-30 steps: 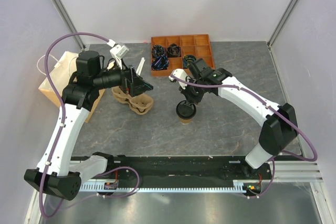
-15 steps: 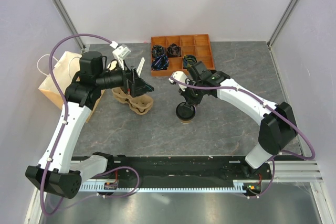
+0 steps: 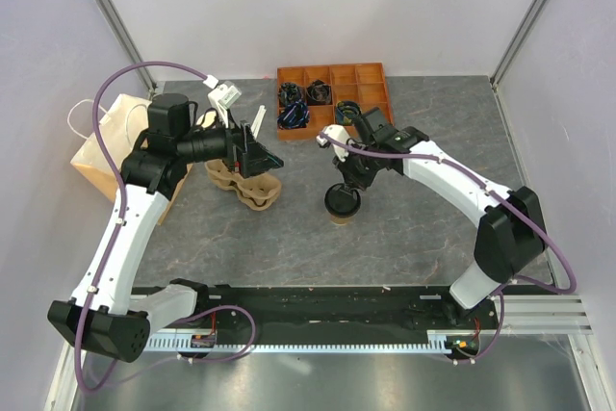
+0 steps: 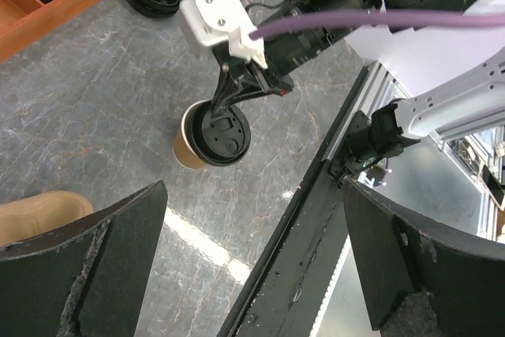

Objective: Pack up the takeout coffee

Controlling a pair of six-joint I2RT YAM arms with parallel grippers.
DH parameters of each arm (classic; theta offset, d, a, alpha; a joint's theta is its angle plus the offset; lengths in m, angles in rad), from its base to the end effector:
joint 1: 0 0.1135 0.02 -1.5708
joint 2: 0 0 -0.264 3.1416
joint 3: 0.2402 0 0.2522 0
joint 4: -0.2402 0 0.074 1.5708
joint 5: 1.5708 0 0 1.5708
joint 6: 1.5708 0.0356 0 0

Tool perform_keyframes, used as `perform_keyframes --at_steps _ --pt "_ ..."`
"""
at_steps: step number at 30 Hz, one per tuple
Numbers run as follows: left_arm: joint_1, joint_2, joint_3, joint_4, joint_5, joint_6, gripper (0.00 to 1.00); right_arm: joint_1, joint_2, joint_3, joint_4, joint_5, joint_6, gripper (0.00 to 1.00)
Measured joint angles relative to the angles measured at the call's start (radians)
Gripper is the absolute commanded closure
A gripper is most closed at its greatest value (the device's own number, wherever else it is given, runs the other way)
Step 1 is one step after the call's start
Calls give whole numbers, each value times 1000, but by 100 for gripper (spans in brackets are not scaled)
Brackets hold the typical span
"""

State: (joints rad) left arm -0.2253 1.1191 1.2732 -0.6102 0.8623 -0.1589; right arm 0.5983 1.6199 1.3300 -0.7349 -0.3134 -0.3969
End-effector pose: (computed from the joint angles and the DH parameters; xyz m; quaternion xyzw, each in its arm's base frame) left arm 0.2131 -0.0766 0.4051 0.2465 0.7632 -0.4399 0.4040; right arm 0.2755 0.2011 0.2725 -0.4910 0.8157 0.1763 0.2499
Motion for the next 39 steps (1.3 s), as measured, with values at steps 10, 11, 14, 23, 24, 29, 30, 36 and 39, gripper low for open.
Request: perform_keyframes --at_steps 10,11,14,23,24,29,30,36,39 --pt "0 5 -3 11 8 -1 0 -92 18 23 -24 -88 1 99" --pt "0 6 -4 13 9 -1 0 -92 20 23 -26 -93 1 99" --pt "0 8 -8 15 10 -2 0 -92 27 27 -32 -113 3 99" --pt "0 8 -20 18 12 -8 0 -91 52 28 -33 -134 8 94" --pt "0 8 -20 19 12 -8 0 -91 55 28 -33 -134 8 93" --pt "0 8 -22 23 12 -8 0 -91 61 28 -31 -136 8 86" --pt "0 8 -24 24 12 -8 0 -91 63 28 -30 -137 8 86" --pt "0 10 -40 30 12 -8 0 -91 64 28 -29 -142 14 82" --pt "0 13 -42 32 12 -8 0 -91 64 29 -29 -148 19 78"
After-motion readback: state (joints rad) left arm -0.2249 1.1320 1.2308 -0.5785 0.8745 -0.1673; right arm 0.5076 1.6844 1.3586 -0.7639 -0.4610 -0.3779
